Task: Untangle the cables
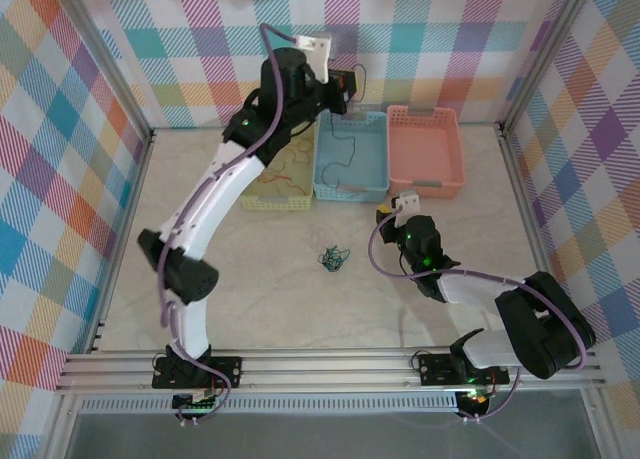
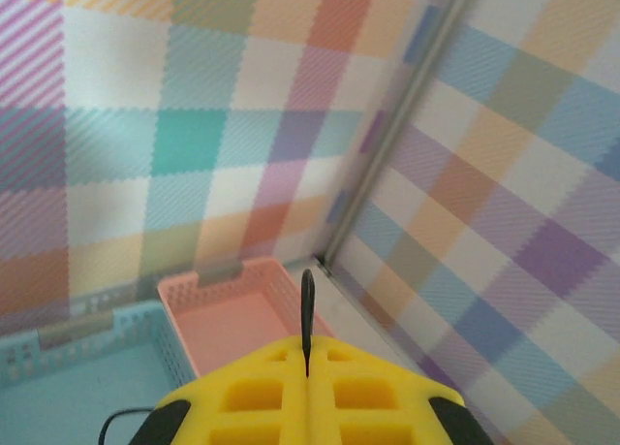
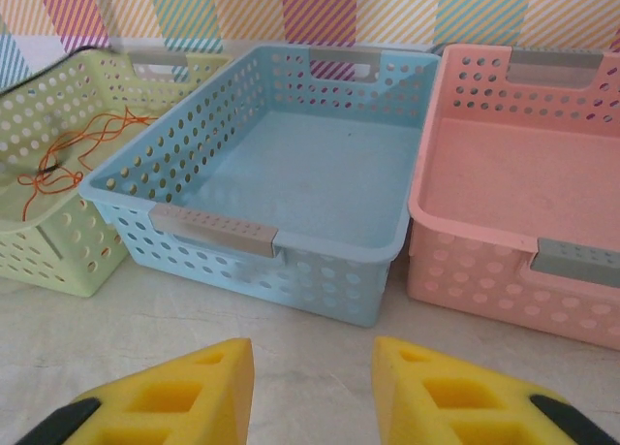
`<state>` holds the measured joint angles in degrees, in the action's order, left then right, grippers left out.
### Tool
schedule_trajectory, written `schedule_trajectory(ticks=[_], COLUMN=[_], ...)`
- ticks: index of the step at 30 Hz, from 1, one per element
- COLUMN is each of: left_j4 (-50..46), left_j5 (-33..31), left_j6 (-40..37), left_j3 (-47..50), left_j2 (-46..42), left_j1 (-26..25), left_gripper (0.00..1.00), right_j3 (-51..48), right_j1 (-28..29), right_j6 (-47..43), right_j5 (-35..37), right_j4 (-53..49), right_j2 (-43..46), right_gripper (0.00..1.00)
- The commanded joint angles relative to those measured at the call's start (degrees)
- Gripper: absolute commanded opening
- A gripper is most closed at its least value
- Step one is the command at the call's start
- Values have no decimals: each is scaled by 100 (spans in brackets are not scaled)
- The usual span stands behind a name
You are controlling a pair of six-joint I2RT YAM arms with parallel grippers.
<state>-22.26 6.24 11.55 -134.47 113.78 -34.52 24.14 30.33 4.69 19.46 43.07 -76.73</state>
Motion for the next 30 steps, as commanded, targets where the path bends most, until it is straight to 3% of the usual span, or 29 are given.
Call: schedule_trajectory(ticks=[1,5,9,14,17,19,21,26,30], left_j4=[5,206,477,218,-35,-251,-465,-930,-800], left_j5=[-77,60,-36,-98,10,121,174,459,537], left_j6=[110,153,52,66,136,136,136,208,112], left_j3=[-1044,-1960,-2100,-2087,-2091,-2089,-2091,-1773,-287], left_j2=[843,1937,2640,3193,3385,3371,3255,2504,1135], left_j1=[242,404,438,489,512,526,526,493,297], left_gripper=[0,0,0,20,41,54,58,58,57], right_j3=[73,99,121,157,141,157,170,170,200], right_j1=[-44,-44,-53,-53,-53,-53,-53,-53,-53], right_j6=[147,134,130,99,106,120,116,106,55], right_j5=[-12,-122,-200,-320,-320,-329,-347,-385,-588], right_j4=[-18,-19,-26,-74,-63,-78,-88,-93,-93], right_j2=[-55,-88,-119,-153,-131,-157,-159,-158,-189], right_gripper=[38,38,37,36,36,36,36,36,36])
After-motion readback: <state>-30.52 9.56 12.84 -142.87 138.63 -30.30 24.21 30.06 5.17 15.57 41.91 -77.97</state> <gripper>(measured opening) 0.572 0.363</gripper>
